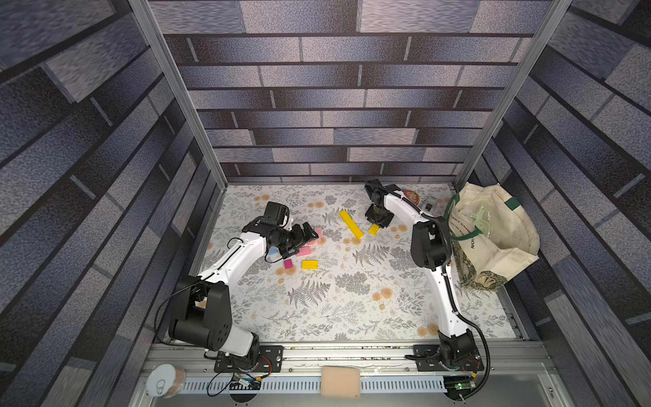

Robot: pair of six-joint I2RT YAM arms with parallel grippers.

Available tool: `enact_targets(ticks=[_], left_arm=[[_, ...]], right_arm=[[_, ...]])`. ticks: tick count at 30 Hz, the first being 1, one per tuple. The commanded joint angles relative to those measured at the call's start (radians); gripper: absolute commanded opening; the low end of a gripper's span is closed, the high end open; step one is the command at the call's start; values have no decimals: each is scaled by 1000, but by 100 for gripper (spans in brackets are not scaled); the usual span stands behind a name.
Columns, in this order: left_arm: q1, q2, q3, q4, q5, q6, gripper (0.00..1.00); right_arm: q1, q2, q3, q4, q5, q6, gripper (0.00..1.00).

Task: Assemble the letter v with building blocks
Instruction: Assemble the building block at the center of the board.

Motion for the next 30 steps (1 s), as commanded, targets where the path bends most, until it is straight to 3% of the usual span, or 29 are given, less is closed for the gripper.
enact_targets(ticks=[1, 13, 30], left_arm=[[-8, -14, 28, -20, 7, 22, 100], [-14, -18, 28, -19, 12, 22, 100], [-26, -35, 28, -24, 13, 27, 100]], right_arm=[[3, -25, -30, 5, -23, 69, 32], [33, -70, -100, 3, -1, 229, 28], [56, -19, -5, -98, 3, 439, 28]])
